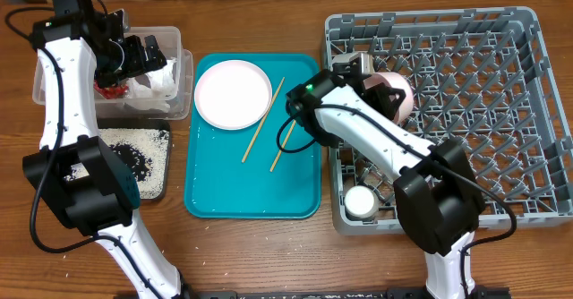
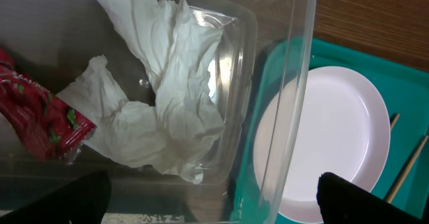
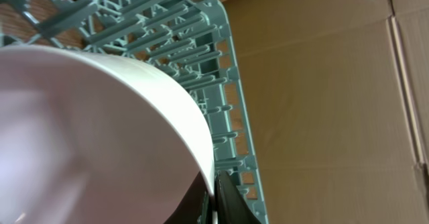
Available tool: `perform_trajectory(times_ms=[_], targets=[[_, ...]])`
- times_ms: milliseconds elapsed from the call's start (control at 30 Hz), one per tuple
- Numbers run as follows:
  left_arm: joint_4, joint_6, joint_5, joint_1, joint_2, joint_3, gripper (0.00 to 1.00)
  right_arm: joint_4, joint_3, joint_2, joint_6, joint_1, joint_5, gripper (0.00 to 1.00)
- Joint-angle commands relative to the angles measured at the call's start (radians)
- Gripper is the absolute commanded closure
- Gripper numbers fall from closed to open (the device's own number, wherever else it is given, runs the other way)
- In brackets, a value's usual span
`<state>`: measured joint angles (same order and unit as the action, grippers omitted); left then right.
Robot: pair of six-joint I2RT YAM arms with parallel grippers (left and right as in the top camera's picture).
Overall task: Sort waste into correct bins and load items into the dishwasher
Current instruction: 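Lift the pink plate and carry it into the dish rack, then release the pink plate in the rack and move right gripper to white plate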
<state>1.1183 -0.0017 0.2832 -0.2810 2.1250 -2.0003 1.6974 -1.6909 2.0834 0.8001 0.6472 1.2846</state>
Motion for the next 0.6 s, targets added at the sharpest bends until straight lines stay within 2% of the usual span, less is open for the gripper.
perform_trajectory(times_ms=[0,500,567], targets=[[-0.001,0.001,-0.003,0.0,-0.014,-0.024,0.0,-0.002,0.003,0.003,-0.046,-0.021,0.013,0.96],[-0.001,0.002,-0.003,0.001,-0.014,-0.024,0.0,-0.002,0.003,0.003,-0.046,0.117,-0.24,0.95],[0.0,0.001,-0.003,0.001,-0.014,-0.024,0.0,-0.002,0.001,0.002,-0.046,0.162,-0.24,0.78]])
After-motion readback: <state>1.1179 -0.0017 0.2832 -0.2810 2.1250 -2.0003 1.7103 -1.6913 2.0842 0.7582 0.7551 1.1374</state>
